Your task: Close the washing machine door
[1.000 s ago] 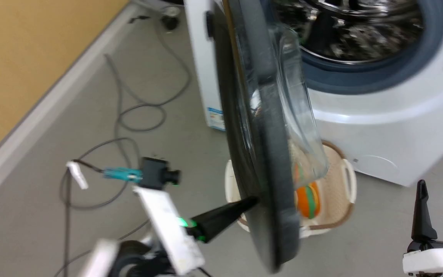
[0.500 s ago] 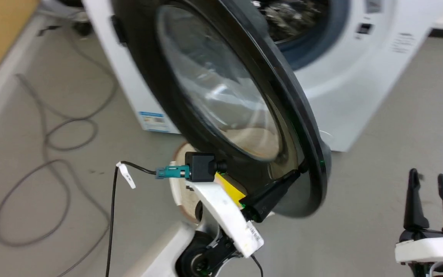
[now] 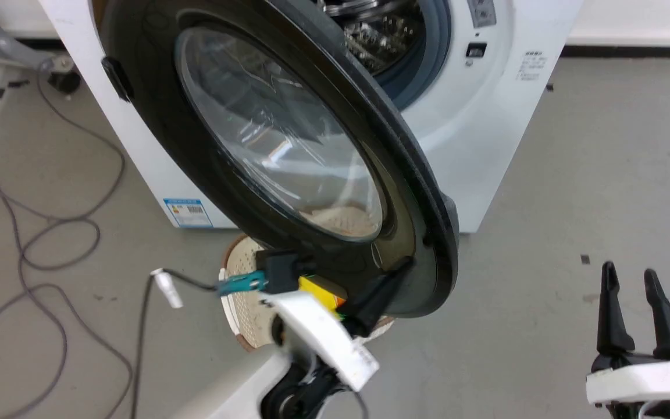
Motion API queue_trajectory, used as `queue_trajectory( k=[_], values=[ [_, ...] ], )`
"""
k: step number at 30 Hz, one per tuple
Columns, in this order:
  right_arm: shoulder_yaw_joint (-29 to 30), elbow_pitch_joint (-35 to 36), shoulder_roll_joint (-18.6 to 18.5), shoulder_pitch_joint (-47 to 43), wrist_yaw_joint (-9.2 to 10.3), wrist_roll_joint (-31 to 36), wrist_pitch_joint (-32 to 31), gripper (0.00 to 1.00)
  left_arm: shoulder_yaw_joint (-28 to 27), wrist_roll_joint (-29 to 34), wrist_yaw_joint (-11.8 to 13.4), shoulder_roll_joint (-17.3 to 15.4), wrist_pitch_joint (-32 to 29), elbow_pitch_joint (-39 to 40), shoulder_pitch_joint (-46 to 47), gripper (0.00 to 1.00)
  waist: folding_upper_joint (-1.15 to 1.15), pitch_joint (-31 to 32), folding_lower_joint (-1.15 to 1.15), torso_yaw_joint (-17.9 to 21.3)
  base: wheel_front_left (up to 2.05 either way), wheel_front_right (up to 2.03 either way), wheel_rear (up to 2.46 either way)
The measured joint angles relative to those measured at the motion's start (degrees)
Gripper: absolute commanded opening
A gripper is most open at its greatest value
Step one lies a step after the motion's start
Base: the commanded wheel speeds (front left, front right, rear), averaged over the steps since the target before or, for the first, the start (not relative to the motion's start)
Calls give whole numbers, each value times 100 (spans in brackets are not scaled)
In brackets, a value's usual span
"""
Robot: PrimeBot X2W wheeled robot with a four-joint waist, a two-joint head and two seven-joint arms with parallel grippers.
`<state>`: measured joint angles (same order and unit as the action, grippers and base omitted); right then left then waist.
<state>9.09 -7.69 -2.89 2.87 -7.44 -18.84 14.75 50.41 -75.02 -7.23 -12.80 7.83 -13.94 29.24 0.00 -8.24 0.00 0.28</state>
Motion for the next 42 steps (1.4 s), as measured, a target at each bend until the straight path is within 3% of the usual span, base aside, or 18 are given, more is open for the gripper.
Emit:
queue_trajectory(
  k=[6, 9, 14, 18, 21, 23, 28, 35, 36, 37, 42],
  values=[
    [93, 108, 0, -171, 0, 3, 0, 100, 133, 1098, 0, -630, 635, -211, 12, 0, 0, 265, 0, -90, 0, 0, 0],
    [162, 214, 1, -191, 0, 18, 0, 100, -233, 1669, 136, -737, 680, -300, -1, 0, 0, 368, 0, -174, 0, 0, 0],
    [275, 456, 1, -210, 0, 54, 0, 100, -1610, 3084, 860, -721, 687, 199, -341, 0, 0, 490, 0, -322, 0, 0, 0],
    [323, 714, 1, -203, 0, 146, 0, 100, -2358, 4283, 1510, -776, 687, 610, -826, 0, 0, 547, 0, -415, 0, 0, 0],
    [293, 962, 1, -147, 0, 307, 0, 100, -2925, 4834, 1948, -776, 687, 931, -1193, 0, 0, 569, 0, -476, 0, 0, 0],
    [274, 1128, 1, -89, 0, 374, 0, 100, -3233, 5203, 2234, -793, 687, 1112, -1436, 100, 0, 583, 0, -511, 0, 0, 0],
    [85, 1553, 1, 88, 0, 376, 0, 100, -3746, 5826, 2580, -750, 687, 1435, -2051, 100, 0, 597, 0, -591, 0, 0, 0],
    [-539, 2187, -2, 397, 0, 377, 0, 100, -3985, 6205, 2624, -392, 687, 1602, -2630, 100, 0, 577, 0, -708, 0, 0, 0],
    [-698, 2287, -3, 443, 0, 389, 1, 56, -4025, 6245, 2621, -346, 687, 1591, -2675, 100, 0, 573, 0, -722, 0, 0, 0],
    [-860, 2366, -18, 485, 0, 394, 0, 3, -4055, 6283, 2608, -313, 687, 1556, -2713, 100, 0, 570, 0, -735, 0, 0, 0],
    [-1772, 2610, -444, 649, 0, 370, 0, 0, -4208, 6503, 2521, -168, 687, 1462, -2826, 100, 0, 561, 0, -780, 0, 0, 0]
  ],
)
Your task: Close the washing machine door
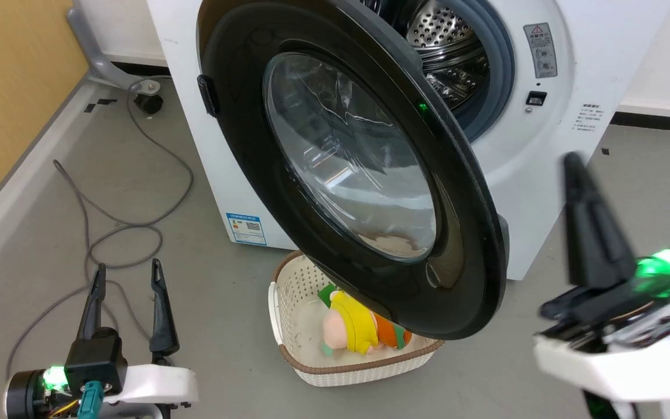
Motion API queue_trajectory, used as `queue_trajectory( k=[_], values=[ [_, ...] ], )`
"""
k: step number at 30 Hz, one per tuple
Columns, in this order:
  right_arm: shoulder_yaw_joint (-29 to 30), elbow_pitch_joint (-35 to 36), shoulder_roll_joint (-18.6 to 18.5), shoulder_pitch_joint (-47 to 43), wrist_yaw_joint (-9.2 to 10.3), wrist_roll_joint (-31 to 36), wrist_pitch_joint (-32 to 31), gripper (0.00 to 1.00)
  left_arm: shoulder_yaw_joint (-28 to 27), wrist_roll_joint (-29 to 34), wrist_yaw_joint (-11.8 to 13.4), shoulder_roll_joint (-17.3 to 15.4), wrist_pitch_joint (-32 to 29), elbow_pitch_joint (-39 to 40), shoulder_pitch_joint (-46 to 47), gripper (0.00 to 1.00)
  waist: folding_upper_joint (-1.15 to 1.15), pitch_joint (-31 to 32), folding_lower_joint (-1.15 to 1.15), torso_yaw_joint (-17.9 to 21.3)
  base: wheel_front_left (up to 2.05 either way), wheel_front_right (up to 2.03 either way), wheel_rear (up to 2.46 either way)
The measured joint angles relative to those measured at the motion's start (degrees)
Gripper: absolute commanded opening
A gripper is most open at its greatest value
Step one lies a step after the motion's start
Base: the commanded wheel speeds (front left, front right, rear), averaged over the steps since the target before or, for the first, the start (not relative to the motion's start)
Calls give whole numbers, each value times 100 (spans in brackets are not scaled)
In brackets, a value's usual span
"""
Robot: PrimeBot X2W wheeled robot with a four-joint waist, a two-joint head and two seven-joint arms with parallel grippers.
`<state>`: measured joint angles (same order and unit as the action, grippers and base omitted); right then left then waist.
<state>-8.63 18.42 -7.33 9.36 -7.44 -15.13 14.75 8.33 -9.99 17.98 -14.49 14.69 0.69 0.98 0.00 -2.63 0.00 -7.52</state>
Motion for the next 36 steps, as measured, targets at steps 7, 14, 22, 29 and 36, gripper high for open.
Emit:
queue_trajectory(
  k=[7, 14, 22, 29, 36],
  values=[
    [-1301, -233, -761, 146, -1, -145, 0, 0, -207, 167, -163, 224, 0, -24, -16, 100, 0, -18, 0, -23, 0, 0, 0],
    [-2029, -1166, -1266, 149, -1, -53, 0, 0, -311, 346, -341, 428, 0, -13, -18, 100, 0, -94, 0, -46, 0, 0, 0],
    [-1663, -2105, -1285, 127, -1, -58, 0, 0, -380, 515, -516, 590, 0, 19, -4, 100, 0, -286, 0, -13, 0, 0, 0],
    [-1026, -2568, -1107, 148, -15, -56, 0, 0, -428, 599, -609, 720, 0, 37, 125, 100, 0, -526, 0, 36, 0, 0, 0],
    [-272, -2995, -780, 514, -15, 55, -1, 0, -454, 655, -692, 836, 0, 70, 323, 100, 0, -850, 0, 53, 0, 0, 0]
  ],
)
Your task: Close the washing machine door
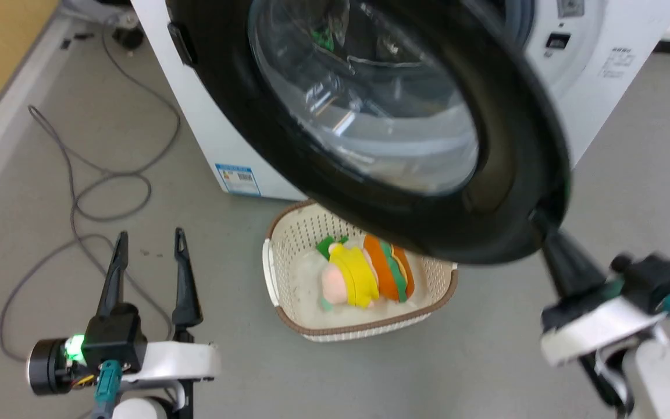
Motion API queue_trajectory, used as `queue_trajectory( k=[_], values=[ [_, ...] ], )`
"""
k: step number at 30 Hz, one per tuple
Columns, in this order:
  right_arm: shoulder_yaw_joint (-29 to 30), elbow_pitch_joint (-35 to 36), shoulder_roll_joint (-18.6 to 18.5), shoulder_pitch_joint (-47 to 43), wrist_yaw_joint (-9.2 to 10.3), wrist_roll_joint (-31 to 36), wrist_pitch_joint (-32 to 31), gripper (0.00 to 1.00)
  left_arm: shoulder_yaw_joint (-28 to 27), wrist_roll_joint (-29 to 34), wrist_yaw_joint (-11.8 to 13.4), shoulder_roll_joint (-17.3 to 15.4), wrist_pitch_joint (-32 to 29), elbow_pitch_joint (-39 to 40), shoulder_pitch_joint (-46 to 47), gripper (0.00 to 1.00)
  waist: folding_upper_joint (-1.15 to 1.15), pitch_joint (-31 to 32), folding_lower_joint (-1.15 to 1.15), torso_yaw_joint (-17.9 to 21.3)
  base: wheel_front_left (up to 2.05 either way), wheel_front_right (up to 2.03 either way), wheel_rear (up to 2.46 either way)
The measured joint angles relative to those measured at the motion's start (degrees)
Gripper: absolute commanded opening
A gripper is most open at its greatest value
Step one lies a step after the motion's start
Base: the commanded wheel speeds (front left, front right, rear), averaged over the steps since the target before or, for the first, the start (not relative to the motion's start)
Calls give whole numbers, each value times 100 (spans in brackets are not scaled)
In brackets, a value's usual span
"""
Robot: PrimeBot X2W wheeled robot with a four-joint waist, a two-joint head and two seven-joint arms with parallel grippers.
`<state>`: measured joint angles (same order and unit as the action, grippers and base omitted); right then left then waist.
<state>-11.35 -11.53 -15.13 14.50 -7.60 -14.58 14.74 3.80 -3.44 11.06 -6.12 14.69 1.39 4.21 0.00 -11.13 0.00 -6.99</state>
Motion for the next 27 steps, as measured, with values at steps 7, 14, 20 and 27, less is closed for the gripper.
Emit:
queue_trajectory(
  k=[7, 14, 20, 27],
  values=[
    [826, -346, 289, 820, 1, 358, 0, 0, 74, 35, -81, 129, 0, 60, 319, 100, 0, -468, 0, -55, 0, 0, 0],
    [1235, -911, 185, 1753, 2, 458, 1, 0, 111, 51, -142, 191, 0, 70, 578, 100, 0, -934, 0, -174, 0, 0, 0],
    [1446, -1269, 133, 2327, 1, 727, 0, 0, 101, 31, -146, 248, 0, 83, 666, 100, 0, -1188, 0, -263, 0, 0, 0],
    [1748, -1851, 105, 2889, 1, 1165, 1, 0, 104, 27, -141, 293, 0, 116, 700, 100, 0, -1309, 0, -319, 0, 0, 0]
  ],
)
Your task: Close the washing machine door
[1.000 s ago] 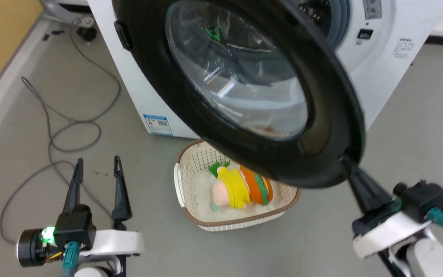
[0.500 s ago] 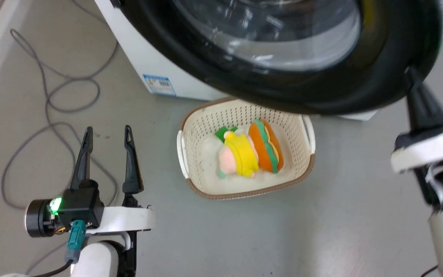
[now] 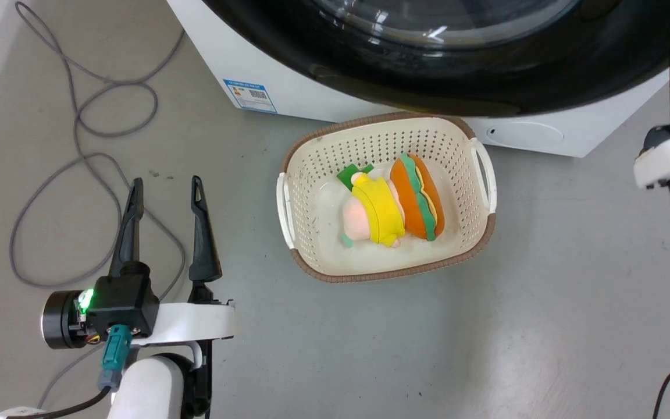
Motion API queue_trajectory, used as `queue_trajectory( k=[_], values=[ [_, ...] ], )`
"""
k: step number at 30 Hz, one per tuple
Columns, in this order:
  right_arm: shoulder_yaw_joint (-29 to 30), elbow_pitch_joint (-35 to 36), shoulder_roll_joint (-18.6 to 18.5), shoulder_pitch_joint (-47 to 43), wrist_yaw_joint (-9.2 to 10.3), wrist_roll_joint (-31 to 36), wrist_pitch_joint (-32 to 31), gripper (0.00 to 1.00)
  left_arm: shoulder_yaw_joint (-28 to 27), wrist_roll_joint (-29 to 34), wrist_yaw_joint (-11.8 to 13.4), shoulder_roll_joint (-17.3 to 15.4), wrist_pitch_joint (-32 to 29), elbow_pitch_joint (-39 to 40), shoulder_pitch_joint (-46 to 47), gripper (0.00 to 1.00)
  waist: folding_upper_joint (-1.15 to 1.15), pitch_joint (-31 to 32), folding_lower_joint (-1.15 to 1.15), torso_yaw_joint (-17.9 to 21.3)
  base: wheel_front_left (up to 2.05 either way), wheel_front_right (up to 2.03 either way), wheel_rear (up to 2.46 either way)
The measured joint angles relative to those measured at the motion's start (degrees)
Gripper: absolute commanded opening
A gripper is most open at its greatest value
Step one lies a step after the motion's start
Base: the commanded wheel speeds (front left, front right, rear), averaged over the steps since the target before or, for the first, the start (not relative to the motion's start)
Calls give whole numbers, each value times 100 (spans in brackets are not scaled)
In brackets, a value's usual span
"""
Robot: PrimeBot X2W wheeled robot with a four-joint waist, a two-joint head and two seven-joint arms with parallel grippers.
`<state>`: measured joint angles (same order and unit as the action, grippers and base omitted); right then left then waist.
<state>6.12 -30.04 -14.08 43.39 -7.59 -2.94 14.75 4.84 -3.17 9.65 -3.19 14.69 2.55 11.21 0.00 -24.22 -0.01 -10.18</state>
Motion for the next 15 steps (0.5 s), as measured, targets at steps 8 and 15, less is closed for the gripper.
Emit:
queue_trajectory(
  k=[8, 15],
  values=[
    [336, -444, 121, 388, 1, 283, 0, 0, -1, -11, 0, 14, 0, 13, 33, 100, 0, -64, 0, -5, 0, 0, 0],
    [337, -27, 301, 165, 3, 343, 0, 0, -91, 8, 25, 18, 0, -38, -5, 100, 0, 177, 0, 108, 0, 0, 0]
  ],
)
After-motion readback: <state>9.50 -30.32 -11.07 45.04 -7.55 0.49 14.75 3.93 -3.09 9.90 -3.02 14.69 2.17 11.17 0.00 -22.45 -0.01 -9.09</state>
